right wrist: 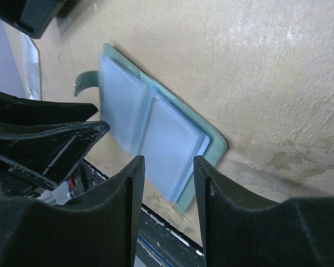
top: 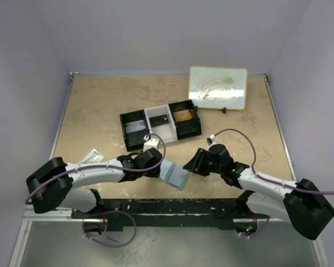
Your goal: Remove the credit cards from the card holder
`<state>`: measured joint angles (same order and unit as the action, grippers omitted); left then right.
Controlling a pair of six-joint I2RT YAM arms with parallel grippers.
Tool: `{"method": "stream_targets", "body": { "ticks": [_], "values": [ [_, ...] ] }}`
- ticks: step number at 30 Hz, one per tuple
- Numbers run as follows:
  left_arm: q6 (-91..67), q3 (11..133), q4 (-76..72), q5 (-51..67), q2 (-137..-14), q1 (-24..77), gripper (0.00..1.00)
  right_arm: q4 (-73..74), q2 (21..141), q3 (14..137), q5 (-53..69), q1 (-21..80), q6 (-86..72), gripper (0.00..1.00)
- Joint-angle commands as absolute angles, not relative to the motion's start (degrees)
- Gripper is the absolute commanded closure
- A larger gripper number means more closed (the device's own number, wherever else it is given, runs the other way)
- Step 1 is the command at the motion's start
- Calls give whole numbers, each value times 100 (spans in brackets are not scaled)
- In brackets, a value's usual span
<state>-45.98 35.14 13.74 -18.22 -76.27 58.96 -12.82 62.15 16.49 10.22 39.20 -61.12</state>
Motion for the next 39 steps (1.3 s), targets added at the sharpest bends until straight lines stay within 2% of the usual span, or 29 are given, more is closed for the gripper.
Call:
{"method": "stream_targets", "body": {
  "ticks": [1, 10, 23, 39],
  "values": [
    [-4505, 3493, 1117, -1659, -7684, 5915, 58, -1249, 6019, 1801, 917, 3920, -6170, 56],
    [-4470, 3532, 1095, -1575, -7734, 5915, 62, -2398, 6609, 1590, 1489, 3920, -6205, 57],
    [-4488, 3542, 1169, -1578, -7760, 5915, 69, -2130, 7094, 1653, 1218, 3920, -6200, 58],
    [-4453, 3590, 1057, -1399, -7906, 5914, 73, -3199, 7319, 1697, 1777, 3920, -6444, 59]
  ]
}}
